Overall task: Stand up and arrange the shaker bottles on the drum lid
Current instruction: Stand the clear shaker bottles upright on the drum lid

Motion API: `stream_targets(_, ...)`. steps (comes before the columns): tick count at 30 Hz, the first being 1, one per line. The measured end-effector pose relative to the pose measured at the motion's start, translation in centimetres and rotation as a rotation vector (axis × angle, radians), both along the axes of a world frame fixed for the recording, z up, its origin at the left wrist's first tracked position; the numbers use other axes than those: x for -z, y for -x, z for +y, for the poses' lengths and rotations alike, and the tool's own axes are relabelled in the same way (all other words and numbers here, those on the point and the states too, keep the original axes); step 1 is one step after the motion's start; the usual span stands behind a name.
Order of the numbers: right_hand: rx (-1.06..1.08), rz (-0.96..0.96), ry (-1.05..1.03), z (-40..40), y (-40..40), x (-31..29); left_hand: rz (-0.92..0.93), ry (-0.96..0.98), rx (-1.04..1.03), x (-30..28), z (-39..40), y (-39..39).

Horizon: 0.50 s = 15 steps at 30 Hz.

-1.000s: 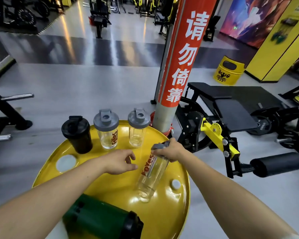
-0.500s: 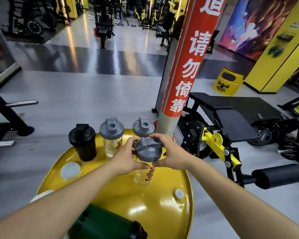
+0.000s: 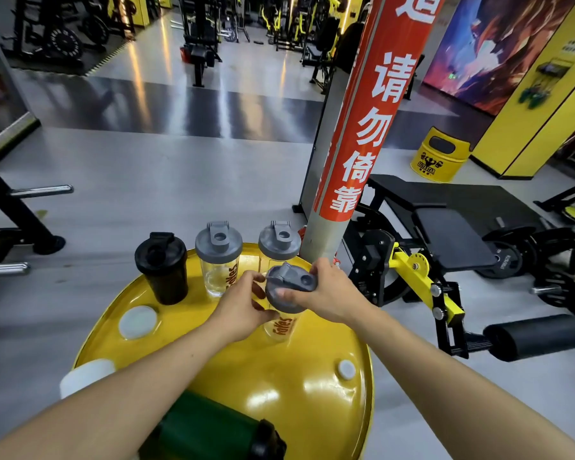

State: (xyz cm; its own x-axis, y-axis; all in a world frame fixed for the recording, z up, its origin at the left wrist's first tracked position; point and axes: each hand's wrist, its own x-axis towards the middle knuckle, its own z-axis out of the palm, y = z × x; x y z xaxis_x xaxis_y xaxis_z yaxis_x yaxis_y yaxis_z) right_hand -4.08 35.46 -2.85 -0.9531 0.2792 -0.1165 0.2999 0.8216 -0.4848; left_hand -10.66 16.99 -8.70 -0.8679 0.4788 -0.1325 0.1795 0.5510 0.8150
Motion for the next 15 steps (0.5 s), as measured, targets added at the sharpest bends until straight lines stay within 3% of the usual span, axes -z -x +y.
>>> stream_targets(8,-0.220,-0.072,0.002,0.3,-0.1,-0.6,-0.127,-0.100,0.055,-0.9,-0.2,0.9)
stream_targets(15,-0.246,-0.106,-0.039,0.9,0.4,-0.8,-0.133,-0.104,0.086,-1.1,0.2,0.7)
